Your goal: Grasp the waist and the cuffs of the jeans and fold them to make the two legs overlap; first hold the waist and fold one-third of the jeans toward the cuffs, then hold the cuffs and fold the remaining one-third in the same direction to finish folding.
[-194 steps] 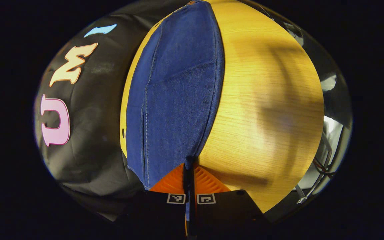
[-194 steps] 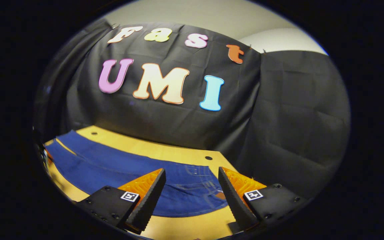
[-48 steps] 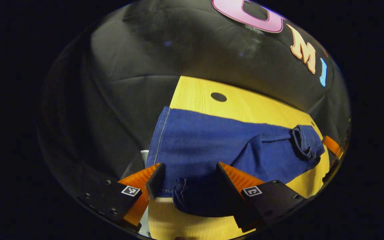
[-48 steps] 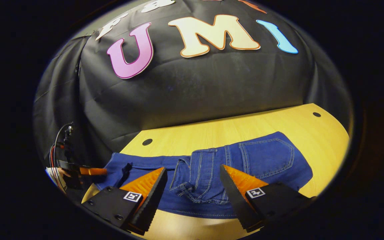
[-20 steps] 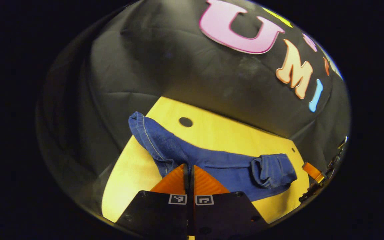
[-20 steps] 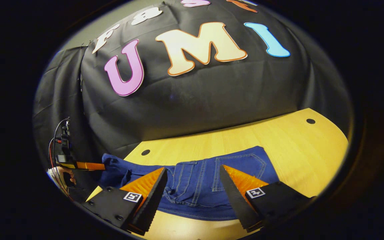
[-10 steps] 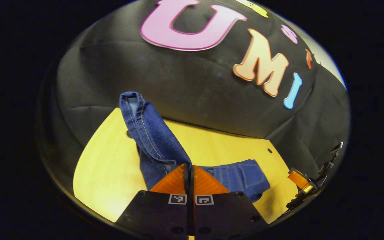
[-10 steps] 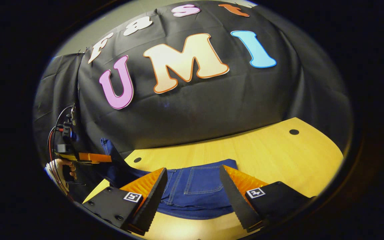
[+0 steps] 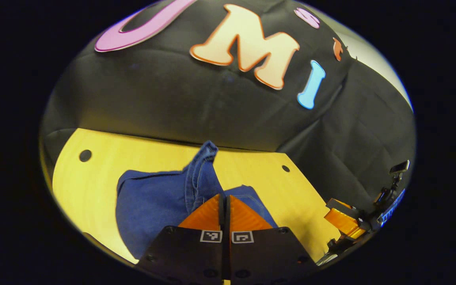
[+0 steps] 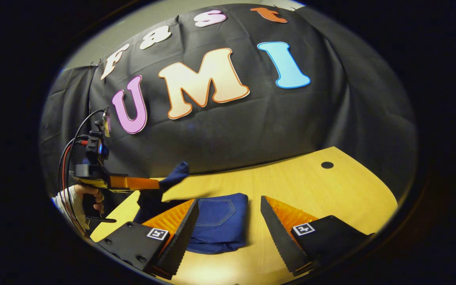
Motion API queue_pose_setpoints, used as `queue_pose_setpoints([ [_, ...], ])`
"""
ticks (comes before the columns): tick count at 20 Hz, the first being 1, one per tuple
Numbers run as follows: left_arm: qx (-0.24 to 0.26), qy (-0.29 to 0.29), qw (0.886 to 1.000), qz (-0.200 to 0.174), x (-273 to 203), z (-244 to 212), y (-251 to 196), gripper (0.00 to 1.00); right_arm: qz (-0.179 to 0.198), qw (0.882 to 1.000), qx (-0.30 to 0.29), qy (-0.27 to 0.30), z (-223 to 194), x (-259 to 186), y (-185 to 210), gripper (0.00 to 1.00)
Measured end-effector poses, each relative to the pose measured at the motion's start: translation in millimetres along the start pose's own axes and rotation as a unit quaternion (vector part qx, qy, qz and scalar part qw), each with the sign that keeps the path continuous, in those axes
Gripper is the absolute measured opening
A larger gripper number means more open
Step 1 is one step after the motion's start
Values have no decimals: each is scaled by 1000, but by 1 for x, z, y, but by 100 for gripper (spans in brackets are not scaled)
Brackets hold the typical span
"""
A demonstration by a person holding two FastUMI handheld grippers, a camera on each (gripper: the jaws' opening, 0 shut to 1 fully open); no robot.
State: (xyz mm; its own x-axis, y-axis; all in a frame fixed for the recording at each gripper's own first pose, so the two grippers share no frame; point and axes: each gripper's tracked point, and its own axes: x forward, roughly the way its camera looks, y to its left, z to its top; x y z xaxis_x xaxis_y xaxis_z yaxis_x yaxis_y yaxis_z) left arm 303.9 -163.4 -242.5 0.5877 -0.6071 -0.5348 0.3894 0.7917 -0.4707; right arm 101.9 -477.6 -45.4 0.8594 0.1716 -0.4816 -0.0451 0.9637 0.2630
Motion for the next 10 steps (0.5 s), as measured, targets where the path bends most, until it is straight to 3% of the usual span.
queue_pose_setpoints([
  [2,10,16,1000,-4,21,-21,-21,0,0,1000,-3,-1,3,-7,-12,98],
  [3,12,27,1000,4,29,-35,-27,0,2,1000,-4,-2,4,-9,-17,93],
  [4,20,27,999,27,38,-45,-24,0,5,1000,-5,-2,4,-11,-21,98],
  [7,32,7,997,76,43,-61,-18,0,22,1000,-12,-8,9,-18,-26,97],
  [9,64,-38,992,104,24,-46,-25,67,30,999,-30,-21,16,-22,-27,93],
  [10,86,-72,986,121,8,-32,-25,100,33,998,-42,-29,20,-25,-23,97],
])
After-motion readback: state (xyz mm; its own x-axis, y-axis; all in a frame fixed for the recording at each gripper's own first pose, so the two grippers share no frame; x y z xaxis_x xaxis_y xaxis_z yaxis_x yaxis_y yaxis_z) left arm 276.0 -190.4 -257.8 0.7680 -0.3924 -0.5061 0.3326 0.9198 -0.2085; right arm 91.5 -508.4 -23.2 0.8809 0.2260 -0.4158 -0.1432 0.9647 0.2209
